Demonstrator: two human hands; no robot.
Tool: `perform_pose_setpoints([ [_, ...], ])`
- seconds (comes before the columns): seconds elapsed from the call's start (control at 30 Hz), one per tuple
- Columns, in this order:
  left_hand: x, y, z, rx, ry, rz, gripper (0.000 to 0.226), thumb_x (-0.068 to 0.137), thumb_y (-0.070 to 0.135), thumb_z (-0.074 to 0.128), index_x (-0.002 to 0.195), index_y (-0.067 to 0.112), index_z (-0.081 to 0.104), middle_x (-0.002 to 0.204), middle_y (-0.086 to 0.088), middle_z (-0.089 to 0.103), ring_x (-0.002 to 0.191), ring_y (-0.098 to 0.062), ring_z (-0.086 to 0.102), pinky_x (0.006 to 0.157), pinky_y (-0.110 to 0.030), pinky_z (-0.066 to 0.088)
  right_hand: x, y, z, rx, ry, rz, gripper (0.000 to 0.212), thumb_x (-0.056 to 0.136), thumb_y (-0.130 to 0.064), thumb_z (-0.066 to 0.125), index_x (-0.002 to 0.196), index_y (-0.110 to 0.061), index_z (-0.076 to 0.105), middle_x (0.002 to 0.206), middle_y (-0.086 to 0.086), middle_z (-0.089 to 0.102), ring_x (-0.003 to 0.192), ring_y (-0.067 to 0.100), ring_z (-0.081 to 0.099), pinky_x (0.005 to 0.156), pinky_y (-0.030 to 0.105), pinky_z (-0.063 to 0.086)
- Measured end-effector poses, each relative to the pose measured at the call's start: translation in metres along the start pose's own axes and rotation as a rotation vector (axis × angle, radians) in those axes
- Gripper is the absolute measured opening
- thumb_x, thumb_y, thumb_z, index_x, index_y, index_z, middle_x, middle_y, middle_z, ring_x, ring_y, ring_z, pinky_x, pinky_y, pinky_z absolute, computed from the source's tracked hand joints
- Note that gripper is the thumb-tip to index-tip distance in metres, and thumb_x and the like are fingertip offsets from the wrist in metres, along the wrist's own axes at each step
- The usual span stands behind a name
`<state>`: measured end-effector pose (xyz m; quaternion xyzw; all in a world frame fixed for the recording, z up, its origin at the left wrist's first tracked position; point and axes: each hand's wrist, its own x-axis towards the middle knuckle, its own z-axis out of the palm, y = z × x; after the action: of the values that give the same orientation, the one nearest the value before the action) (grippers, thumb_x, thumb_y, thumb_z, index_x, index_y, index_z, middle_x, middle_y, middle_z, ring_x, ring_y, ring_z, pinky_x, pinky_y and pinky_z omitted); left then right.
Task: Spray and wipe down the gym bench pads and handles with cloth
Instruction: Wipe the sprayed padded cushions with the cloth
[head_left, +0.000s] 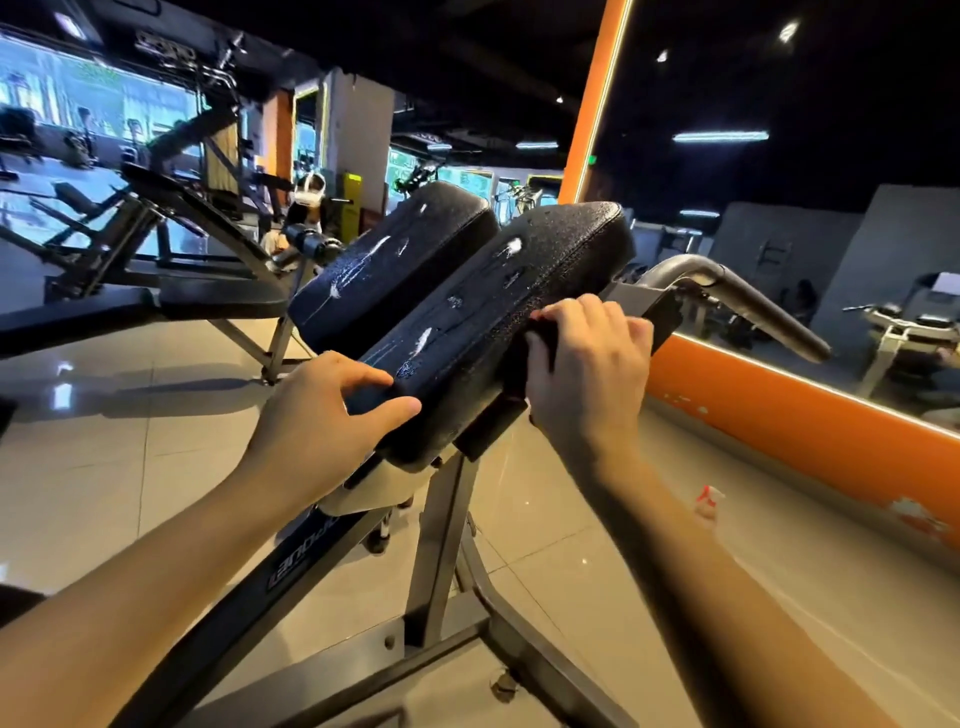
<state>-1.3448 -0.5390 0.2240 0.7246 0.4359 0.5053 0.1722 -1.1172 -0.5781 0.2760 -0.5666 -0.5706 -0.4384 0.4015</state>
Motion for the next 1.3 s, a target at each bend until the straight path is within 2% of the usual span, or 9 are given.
perform_pose_setpoints([
  [0.13,0.005,0.003,-0.004,-0.029,-0.04,-0.064,0.041,0.078,0.048,0.083,0.11,0.026,0.074,0.103,0.011,0.067,0.103,-0.012,0.062,0.087,-0.04,0.056,-0.012,-0.02,-0.002,0.051,-0.036,0.1,0.008,0.09,-0.023,0.068,0.091,-0.016,0.064,0.086,0.003,0.062,0.082,0.025,0.055,0.083,0.037,0.032],
  [0.3,0.022,0.016,-0.007,-0.048,-0.103,0.036,0.036,0.077,0.041,0.086,0.109,0.032,0.073,0.109,0.015,0.064,0.106,-0.007,0.058,0.09,-0.036,0.05,-0.045,-0.038,-0.004,0.093,-0.157,-0.141,0.01,0.091,-0.028,0.068,0.088,-0.019,0.066,0.083,0.0,0.062,0.08,0.021,0.054,0.085,0.038,0.034],
  [0.47,0.057,0.05,0.004,-0.042,-0.125,0.204,0.042,0.076,0.048,0.084,0.114,0.034,0.072,0.113,0.018,0.063,0.112,-0.009,0.057,0.098,-0.039,0.047,0.067,0.028,-0.005,-0.085,-0.013,0.073,0.016,0.092,-0.029,0.066,0.088,-0.013,0.065,0.085,0.005,0.067,0.08,0.025,0.059,0.087,0.041,0.04],
  [0.63,0.083,0.073,0.02,0.04,-0.104,0.343,0.038,0.081,0.047,0.082,0.113,0.029,0.075,0.109,0.012,0.067,0.113,-0.017,0.054,0.105,-0.051,0.041,0.087,0.043,-0.008,-0.071,-0.013,0.319,0.02,0.098,-0.035,0.061,0.098,-0.016,0.067,0.095,0.001,0.069,0.09,0.021,0.061,0.093,0.037,0.038],
  [0.8,0.082,0.061,0.025,0.072,-0.073,0.416,0.036,0.086,0.047,0.076,0.117,0.028,0.076,0.111,0.014,0.068,0.112,-0.015,0.054,0.105,-0.051,0.039,0.03,0.001,-0.009,-0.013,-0.063,0.088,0.014,0.093,-0.032,0.064,0.098,-0.02,0.071,0.094,-0.001,0.072,0.089,0.022,0.062,0.089,0.038,0.035],
  [1.0,0.085,0.057,0.029,0.074,-0.076,0.452,0.034,0.089,0.047,0.073,0.119,0.03,0.075,0.11,0.02,0.066,0.111,-0.011,0.053,0.104,-0.042,0.033,0.097,0.053,-0.007,-0.03,-0.043,0.34,0.016,0.097,-0.033,0.062,0.104,-0.019,0.068,0.103,0.0,0.07,0.1,0.022,0.061,0.096,0.037,0.034],
  [1.1,0.085,0.055,0.028,0.06,-0.085,0.455,0.037,0.09,0.049,0.072,0.12,0.029,0.075,0.11,0.019,0.066,0.112,-0.011,0.054,0.105,-0.044,0.035,0.059,0.023,-0.006,0.032,-0.063,0.244,0.013,0.096,-0.032,0.064,0.098,-0.021,0.068,0.096,-0.001,0.07,0.092,0.021,0.061,0.093,0.036,0.034],
  [1.2,0.081,0.053,0.029,0.04,-0.081,0.466,0.045,0.089,0.056,0.065,0.123,0.029,0.074,0.109,0.019,0.065,0.11,-0.011,0.054,0.1,-0.037,0.033,0.027,0.009,-0.01,-0.024,-0.119,-0.006,0.012,0.091,-0.032,0.066,0.094,-0.021,0.07,0.091,-0.001,0.07,0.086,0.022,0.06,0.091,0.039,0.034],
  [1.3,0.078,0.051,0.028,0.022,-0.093,0.454,0.046,0.09,0.056,0.063,0.125,0.028,0.072,0.11,0.019,0.063,0.11,-0.009,0.054,0.103,-0.041,0.038,0.068,0.037,-0.009,-0.056,-0.059,0.122,0.016,0.095,-0.033,0.066,0.1,-0.019,0.071,0.096,0.0,0.072,0.089,0.02,0.062,0.096,0.036,0.033],
])
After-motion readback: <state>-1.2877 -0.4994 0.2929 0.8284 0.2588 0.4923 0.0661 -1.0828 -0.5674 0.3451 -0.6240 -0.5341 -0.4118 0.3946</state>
